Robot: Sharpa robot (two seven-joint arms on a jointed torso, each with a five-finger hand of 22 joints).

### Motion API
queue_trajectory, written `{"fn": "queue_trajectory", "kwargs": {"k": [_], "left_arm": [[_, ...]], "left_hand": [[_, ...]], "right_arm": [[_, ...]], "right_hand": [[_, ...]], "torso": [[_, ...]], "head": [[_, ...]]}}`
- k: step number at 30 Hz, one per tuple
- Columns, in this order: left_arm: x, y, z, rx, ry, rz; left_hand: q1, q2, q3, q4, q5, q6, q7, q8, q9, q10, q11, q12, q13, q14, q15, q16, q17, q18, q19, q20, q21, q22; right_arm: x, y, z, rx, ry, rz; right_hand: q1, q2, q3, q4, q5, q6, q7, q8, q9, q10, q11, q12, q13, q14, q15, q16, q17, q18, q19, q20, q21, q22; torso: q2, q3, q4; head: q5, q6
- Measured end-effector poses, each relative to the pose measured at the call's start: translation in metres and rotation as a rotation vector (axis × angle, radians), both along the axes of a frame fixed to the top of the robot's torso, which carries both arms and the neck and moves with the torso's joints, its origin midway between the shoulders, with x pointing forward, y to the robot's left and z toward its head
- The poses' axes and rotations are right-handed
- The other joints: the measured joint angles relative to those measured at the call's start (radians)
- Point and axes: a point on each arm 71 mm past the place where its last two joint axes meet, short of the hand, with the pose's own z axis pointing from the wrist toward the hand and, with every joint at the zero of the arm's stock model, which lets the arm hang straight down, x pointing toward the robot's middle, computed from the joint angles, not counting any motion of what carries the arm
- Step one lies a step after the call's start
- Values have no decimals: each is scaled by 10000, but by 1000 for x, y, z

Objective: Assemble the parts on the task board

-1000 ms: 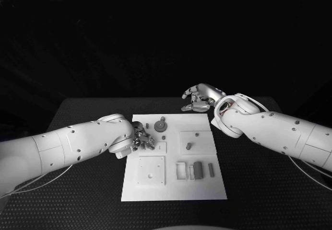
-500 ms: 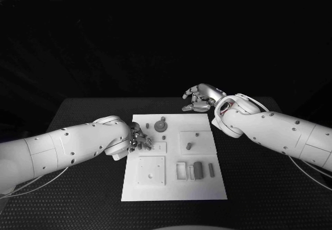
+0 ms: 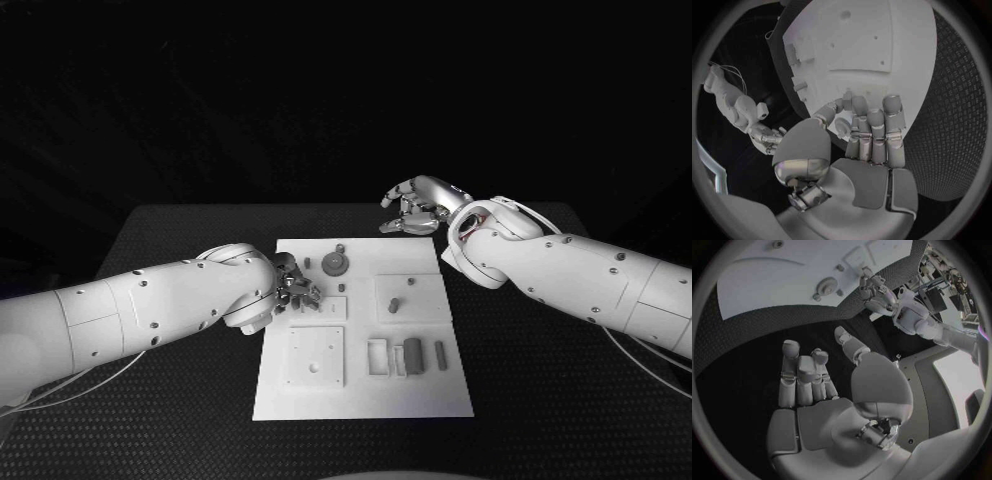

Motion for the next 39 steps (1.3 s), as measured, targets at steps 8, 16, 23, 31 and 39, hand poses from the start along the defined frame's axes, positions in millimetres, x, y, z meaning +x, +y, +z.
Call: {"fn": "queue_trajectory", "kwargs": {"k": [8, 16, 23, 31, 39], "left_arm": [[-1, -8, 2, 152, -264, -272], [-2, -11, 0, 332, -461, -455], [-5, -15, -3, 491, -579, -651], [-4, -13, -3, 642, -770, -700], [-2, -13, -3, 721, -861, -721]], "left_hand": [[37, -38, 29, 29, 5, 6, -4, -1, 1, 15, 16, 0, -1, 0, 0, 1, -12, 1, 17, -13, 0, -1], [37, -37, 29, 29, 1, 19, -7, -34, 3, 55, -20, 0, -2, 3, -3, 1, -22, 0, 34, 2, -1, -2], [37, -37, 28, 28, -6, 22, -6, 1, 3, 57, -18, 0, -2, 22, -22, 1, -31, 0, 30, -3, 0, -2], [37, -37, 27, 27, 7, 23, -6, 0, 3, 68, -5, 0, -3, 23, -23, -1, -32, 0, -5, -38, 0, -3], [37, -37, 55, 55, 20, 25, -6, 0, 4, 69, -2, 0, -3, 26, -26, -1, -40, -1, -4, -38, 0, 5]], "right_arm": [[0, 0, 0, -4, 20, 5], [0, 0, -1, -11, 39, 4], [0, -1, -1, -16, 50, 3], [0, 0, -1, -18, 60, 13], [0, 0, -1, -21, 69, 16]], "right_hand": [[0, 0, 0, 0, 0, 2, -1, 0, 0, -20, 20, 0, -9, 0, 0, 0, 0, 0, -15, 15, 0, 0], [0, 0, 0, 0, 0, 3, -2, 0, 0, -20, 20, 11, -9, 0, 0, 0, 0, 0, -15, 16, 0, 0], [0, 0, 0, 0, 0, 4, -4, 0, 0, -18, 19, 40, -18, 0, 0, 0, 0, 0, -16, 17, 0, 0], [0, 0, 0, 0, 0, -21, 22, 0, 0, -18, 18, 40, -18, 0, 0, 0, 0, 0, -17, 18, 0, 0], [0, 0, 0, 0, 0, -22, 23, 0, 0, -17, 18, 39, -27, 0, 0, 0, -8, -1, -18, 18, 0, 0]], "torso": [[1, 6, -4], [0, 6, -4], [-1, 6, 0], [1, -1, -5], [5, -6, -7]], "head": [[17, -9], [69, 14], [58, 16], [53, 3], [35, 2]]}}
